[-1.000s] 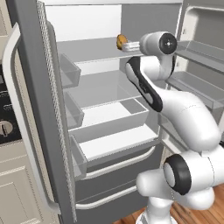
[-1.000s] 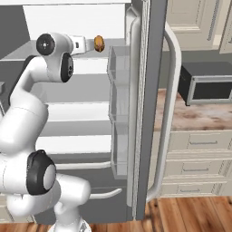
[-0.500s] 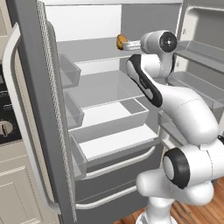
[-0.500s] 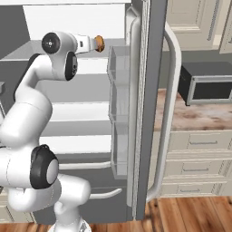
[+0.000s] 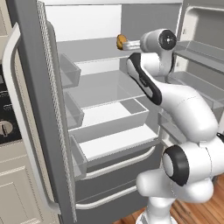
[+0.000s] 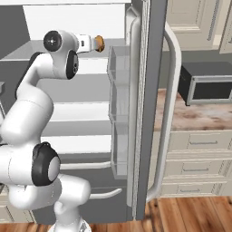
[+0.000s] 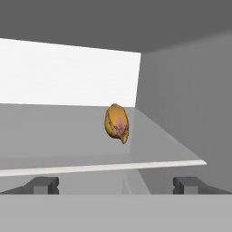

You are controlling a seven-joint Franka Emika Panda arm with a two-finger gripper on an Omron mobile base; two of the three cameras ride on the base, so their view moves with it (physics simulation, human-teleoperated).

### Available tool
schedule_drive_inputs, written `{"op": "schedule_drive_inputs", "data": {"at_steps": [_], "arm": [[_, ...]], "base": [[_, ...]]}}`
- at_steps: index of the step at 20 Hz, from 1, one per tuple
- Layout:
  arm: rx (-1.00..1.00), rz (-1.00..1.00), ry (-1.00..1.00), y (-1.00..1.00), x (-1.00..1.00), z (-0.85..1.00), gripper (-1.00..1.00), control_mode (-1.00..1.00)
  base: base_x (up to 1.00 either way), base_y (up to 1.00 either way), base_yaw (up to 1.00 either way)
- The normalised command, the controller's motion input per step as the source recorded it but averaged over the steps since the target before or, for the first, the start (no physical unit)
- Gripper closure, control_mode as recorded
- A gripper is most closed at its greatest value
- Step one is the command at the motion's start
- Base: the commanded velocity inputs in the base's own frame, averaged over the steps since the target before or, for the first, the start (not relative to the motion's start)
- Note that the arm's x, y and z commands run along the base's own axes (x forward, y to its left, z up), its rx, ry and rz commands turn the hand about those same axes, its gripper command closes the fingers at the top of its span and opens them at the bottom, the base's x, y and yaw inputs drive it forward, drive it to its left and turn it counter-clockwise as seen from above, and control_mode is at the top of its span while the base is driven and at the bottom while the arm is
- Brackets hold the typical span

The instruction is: Gather the eggplant and sweet potato from the fridge and place them on a tray on the dining counter. Then gather the steak and chicken drumstick from the fridge and place them on the other tray.

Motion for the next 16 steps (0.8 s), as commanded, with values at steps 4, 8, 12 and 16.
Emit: {"op": "schedule_drive_inputs", "data": {"at_steps": [4, 8, 12, 16], "arm": [[0.0, 0.0, 0.06, 0.01, 0.38, -0.08, -1.0, -1.0], [0.0, 0.0, 0.04, 0.0, 0.38, -0.07, -1.0, -1.0], [0.0, 0.0, 0.05, 0.0, 0.25, -0.02, -1.0, -1.0], [0.0, 0.0, 0.05, 0.0, 0.26, -0.04, -1.0, -1.0]], "base": [[0.0, 0.0, 0.0], [0.0, 0.0, 0.0], [0.0, 0.0, 0.0], [0.0, 0.0, 0.0]]}}
